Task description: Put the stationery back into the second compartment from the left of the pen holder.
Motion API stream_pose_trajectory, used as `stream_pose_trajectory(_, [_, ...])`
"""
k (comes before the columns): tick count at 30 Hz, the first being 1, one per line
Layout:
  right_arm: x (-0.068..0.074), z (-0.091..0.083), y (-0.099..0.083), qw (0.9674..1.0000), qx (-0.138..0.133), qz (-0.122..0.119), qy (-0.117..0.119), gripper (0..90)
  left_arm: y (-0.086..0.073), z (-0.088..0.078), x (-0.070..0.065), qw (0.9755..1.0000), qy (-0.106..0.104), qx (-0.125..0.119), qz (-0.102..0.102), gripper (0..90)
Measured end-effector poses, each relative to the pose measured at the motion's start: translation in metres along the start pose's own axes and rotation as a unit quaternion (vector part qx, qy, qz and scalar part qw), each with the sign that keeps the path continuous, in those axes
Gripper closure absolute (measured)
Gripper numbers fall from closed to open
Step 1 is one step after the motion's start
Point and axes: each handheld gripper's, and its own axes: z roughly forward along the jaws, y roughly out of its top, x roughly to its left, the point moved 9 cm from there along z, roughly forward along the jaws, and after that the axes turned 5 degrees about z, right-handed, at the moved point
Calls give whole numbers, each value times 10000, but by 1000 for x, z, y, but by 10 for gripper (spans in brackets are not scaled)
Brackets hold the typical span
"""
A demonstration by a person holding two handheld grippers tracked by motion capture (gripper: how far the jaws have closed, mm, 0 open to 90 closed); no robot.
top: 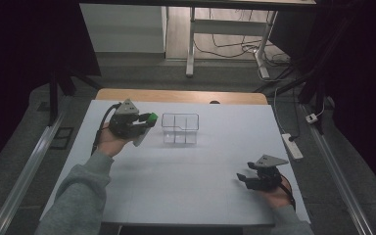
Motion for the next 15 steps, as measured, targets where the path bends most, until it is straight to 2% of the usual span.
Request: stream_pose_trajectory(15, [-1, 0, -1, 10000, 10, 23, -26, 355, 28, 16, 7, 9997, -16, -214, 84, 666])
